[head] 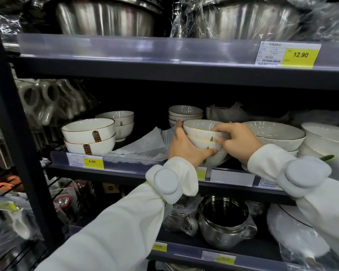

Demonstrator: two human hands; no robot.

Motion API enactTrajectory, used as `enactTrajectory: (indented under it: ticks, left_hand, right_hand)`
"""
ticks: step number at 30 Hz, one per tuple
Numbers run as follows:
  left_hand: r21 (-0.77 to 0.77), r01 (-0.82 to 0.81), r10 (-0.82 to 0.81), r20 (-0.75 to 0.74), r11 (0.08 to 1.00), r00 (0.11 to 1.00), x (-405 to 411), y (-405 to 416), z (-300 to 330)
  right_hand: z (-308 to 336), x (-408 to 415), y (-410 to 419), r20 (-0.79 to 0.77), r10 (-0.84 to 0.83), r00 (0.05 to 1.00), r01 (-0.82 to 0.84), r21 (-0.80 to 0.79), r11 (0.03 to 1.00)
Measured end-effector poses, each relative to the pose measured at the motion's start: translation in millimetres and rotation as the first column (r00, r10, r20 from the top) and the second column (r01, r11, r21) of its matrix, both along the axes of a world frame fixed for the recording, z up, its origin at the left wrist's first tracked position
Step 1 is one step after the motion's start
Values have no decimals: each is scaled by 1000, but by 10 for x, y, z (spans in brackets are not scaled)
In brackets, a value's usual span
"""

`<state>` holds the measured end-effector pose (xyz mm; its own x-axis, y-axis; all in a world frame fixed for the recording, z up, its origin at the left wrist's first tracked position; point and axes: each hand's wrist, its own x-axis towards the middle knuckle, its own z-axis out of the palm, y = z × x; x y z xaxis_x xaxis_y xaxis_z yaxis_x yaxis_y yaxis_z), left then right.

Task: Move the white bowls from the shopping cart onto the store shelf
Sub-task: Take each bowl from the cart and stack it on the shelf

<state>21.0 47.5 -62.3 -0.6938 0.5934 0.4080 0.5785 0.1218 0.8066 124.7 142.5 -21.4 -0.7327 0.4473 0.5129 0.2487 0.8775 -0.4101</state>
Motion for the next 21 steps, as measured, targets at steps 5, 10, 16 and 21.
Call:
enactTrajectory:
  ticks: [5,10,16,21]
  left_hand:
    - [-7,-2,2,-9,1000,1000,7,1,-2]
    - [-14,-12,12,-20,1000,1000,21,1,-2]
    - [-12,-15,15,-13,1000,1000,40,-2,2]
    - [-17,-13,13,-10,1000,1000,54,-18,9]
  right_hand:
    - [5,8,-6,11,-2,1000,2,5,1000]
    - [11,15,-14,43,-24,999,21,60,998]
    - [18,44,-42,57,-38,998,32,103,994]
    - [37,57,-69,82,-57,995,46,128,991]
